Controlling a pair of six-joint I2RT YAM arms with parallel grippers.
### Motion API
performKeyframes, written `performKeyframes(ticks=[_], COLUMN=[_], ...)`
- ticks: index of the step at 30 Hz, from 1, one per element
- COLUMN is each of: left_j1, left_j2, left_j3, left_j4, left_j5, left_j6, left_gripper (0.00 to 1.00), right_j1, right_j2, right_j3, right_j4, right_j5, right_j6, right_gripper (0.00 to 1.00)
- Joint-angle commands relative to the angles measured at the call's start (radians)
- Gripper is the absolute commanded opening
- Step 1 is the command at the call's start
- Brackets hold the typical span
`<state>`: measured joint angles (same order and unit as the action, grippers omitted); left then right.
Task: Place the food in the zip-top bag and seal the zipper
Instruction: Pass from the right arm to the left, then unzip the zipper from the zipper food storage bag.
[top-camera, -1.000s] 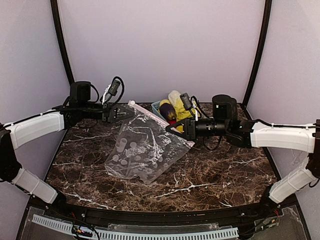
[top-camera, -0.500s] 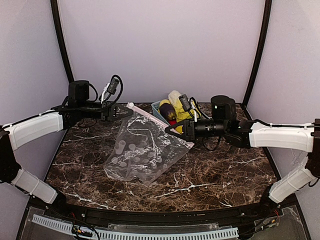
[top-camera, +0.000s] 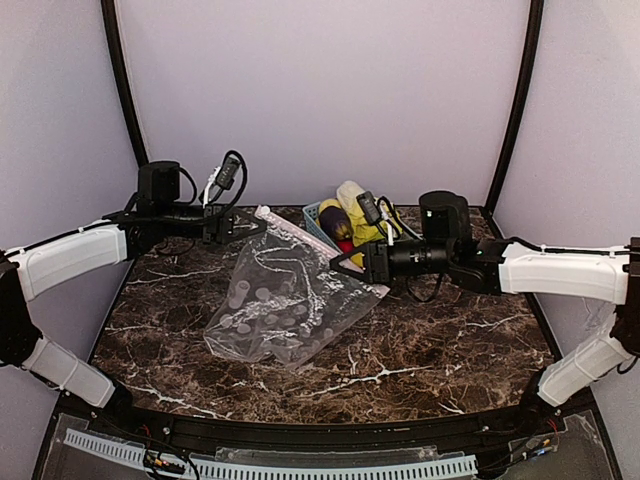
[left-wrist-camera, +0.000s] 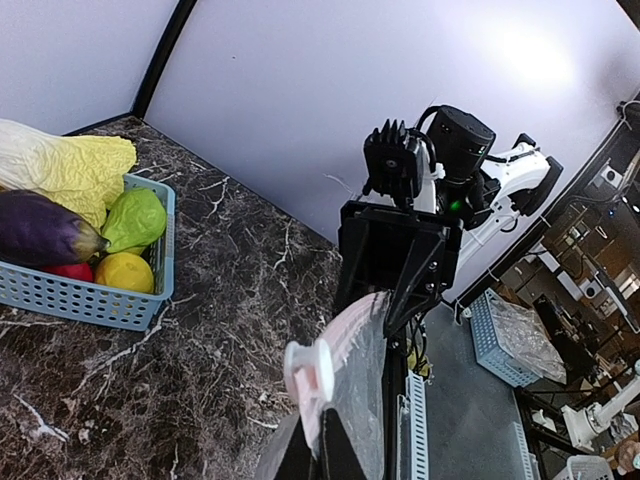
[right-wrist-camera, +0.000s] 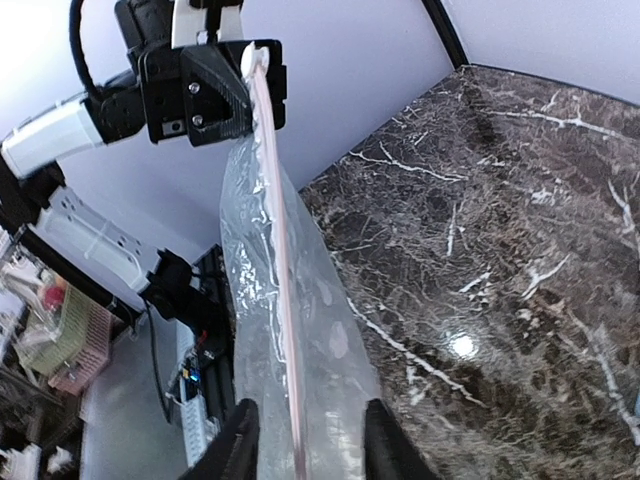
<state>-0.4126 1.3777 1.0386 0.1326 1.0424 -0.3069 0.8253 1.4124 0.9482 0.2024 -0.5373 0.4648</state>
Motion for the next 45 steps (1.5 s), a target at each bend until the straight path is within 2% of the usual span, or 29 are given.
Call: performKeyframes(ticks=[1,3,7,18,25,34,45], left_j1=[-0.045,-0.072,-0.132,-0.178,-0.182,-0.187,-0.189], left_j2=[-0.023,-0.021,-0.007,0.012,0.016,0.015,0.015], left_j3=[-0.003,0.004,0.028,0.035,0.035,0.034,0.036], left_j4=[-0.039,-0.064,-0.139,-0.176,-0.176,-0.178,-0.183], left_j5=[0.044,0.056,0.065,0.057,0.057,0.057,0.054], left_j6=[0.053,0.074,0.131,0.150,0.151,0.154,0.157], left_gripper=[0.01,0.01,0.01,0.01,0.01,0.01,0.01], right_j1=[-0.003,-0.002,0.005,0.073,0.094,0.094,0.094], right_j2=[-0.045,-0.045,-0.012,0.130,0.178,0.211,0.217], right_j3=[0.063,0.097,0.186,0.351,0.367,0.374,0.375], right_j4=[-0.074,-0.107,-0.154,-0.199,-0.180,-0.124,-0.092], right_j5=[0.033,0.027,-0.029,-0.097,-0.106,-0.133,-0.136], right_j6=[-0.056,-0.077,-0.115,-0.138,-0.100,-0.023,0.012], right_gripper=[0.45,0.50,0.51,0.40,0.34,0.32,0.21])
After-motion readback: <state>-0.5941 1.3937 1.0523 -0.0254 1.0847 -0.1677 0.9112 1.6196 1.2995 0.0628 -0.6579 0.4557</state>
